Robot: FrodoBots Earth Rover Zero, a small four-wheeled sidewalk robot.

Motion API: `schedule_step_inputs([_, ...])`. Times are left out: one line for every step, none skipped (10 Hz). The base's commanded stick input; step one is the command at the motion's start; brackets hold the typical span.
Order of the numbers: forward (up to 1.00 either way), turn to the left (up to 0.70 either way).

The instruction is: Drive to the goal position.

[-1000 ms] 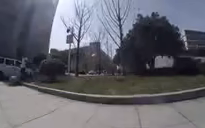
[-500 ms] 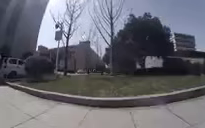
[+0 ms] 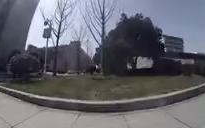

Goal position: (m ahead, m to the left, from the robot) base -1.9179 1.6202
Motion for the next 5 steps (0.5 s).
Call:
schedule_step_inputs([0.45, -0.27])
schedule_step_inputs([0.45, -0.27])
schedule_step_inputs([0.45, -0.27])
schedule_step_inputs([0.45, -0.27])
schedule_step_inputs([0.45, -0.27])
